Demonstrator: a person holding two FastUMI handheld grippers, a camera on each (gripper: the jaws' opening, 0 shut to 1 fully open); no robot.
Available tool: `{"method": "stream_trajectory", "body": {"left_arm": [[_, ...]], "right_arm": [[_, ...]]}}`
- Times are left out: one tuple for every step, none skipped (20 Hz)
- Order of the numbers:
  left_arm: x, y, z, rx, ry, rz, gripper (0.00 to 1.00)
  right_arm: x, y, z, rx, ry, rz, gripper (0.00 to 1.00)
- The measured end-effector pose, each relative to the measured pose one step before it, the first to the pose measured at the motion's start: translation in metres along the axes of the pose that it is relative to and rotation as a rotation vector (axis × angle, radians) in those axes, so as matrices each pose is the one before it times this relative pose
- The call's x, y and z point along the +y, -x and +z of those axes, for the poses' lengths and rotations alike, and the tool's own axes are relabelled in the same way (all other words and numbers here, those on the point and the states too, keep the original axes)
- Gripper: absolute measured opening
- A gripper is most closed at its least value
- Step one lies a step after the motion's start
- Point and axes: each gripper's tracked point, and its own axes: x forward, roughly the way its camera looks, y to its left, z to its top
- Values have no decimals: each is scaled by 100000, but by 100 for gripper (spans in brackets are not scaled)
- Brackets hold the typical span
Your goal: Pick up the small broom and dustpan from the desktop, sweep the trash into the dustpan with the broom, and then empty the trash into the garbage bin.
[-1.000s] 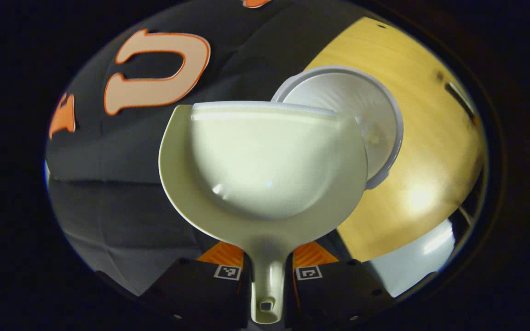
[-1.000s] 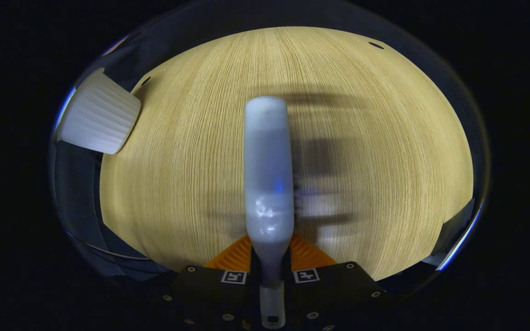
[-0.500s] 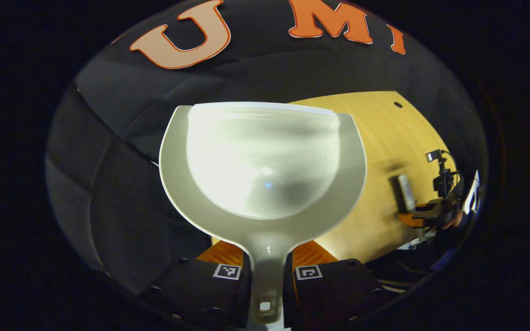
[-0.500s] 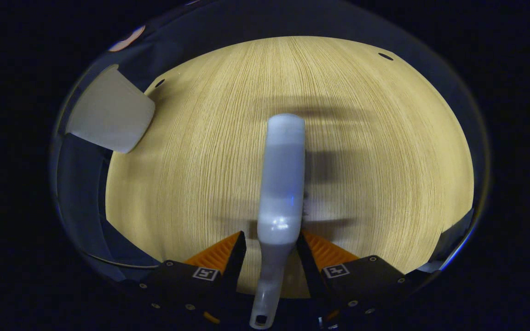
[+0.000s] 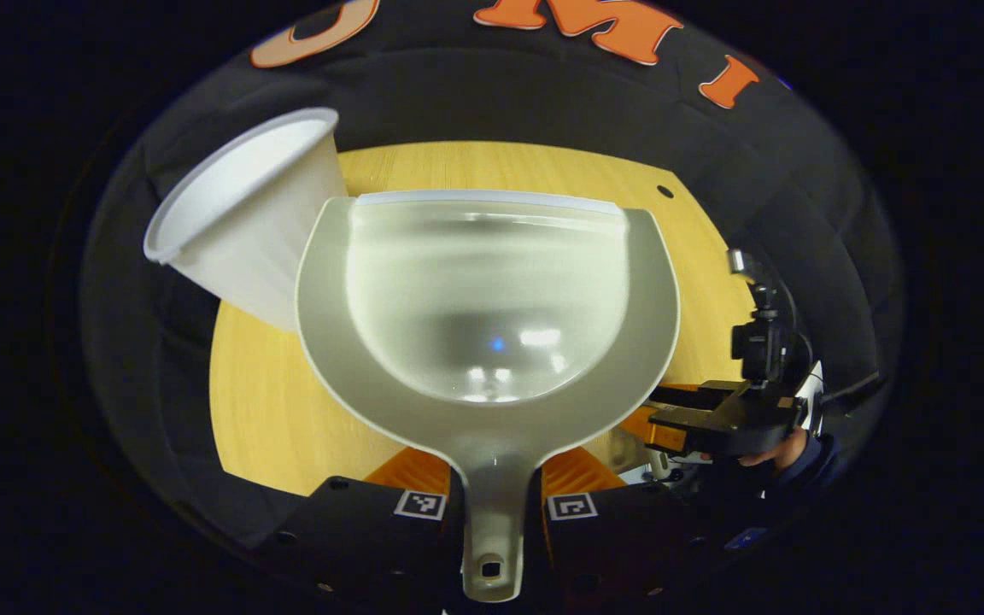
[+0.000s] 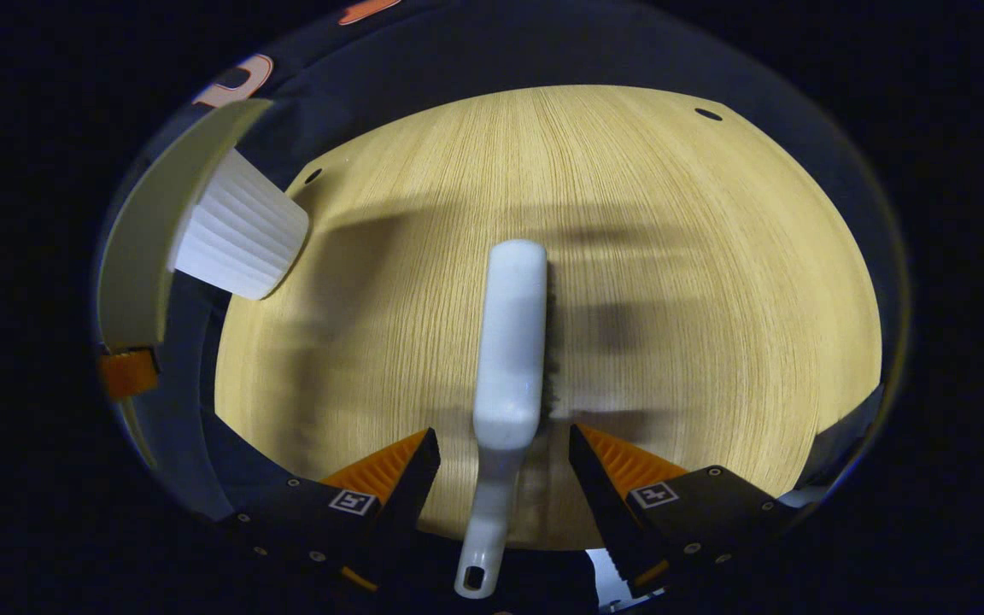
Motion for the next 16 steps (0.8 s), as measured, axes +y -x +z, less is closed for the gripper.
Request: {"method": "stream_trajectory", "body": {"left_arm": [[-41, -1565, -676, 2069, 1335, 100, 29], [-8, -1427, -577, 1541, 929, -295, 29], [229, -1630, -756, 2573, 675, 127, 29], [-149, -1315, -566, 2555, 1467, -705, 29], [203, -1286, -530, 2233, 1630, -95, 29], [87, -1247, -514, 2032, 1247, -146, 29], [650, -1356, -366, 740, -342, 2131, 29], [100, -945, -501, 141, -718, 1227, 29], [152, -787, -297, 752, -494, 417, 29], [-63, -103, -384, 1565, 1023, -860, 29], [258, 132, -264, 1601, 1691, -263, 29], [125, -32, -126, 1051, -605, 982, 29], [322, -52, 281, -1027, -1550, 1549, 29], [358, -26, -44, 788, -1141, 1163, 29], [112, 45, -220, 800, -514, 1186, 29], [28, -91, 55, 179, -348, 904, 29]], "right_arm": [[-82, 232, 145, -611, 345, -188, 93], [-98, 95, 94, -549, 378, 212, 94], [-93, 353, -89, -367, 62, -164, 95], [-27, 275, 137, -913, -136, 828, 96], [-142, 159, -36, -590, -237, 97, 96], [43, 113, 85, -1199, -427, 827, 96], [84, 140, 10, 191, -483, 1509, 96], [298, 148, -54, -255, -303, 2091, 97], [-126, 259, 163, -815, -301, 494, 97], [-198, 256, 159, -889, 133, 34, 97], [-21, 16, -95, -65, 227, -210, 97], [-285, 162, 55, -190, 243, -784, 97], [-225, -93, -28, -23, -140, -645, 97], [-234, -18, 38, 165, -416, -539, 97], [-104, -115, 23, 266, -624, -58, 97], [-77, 37, 76, -70, -494, -60, 97]]}}
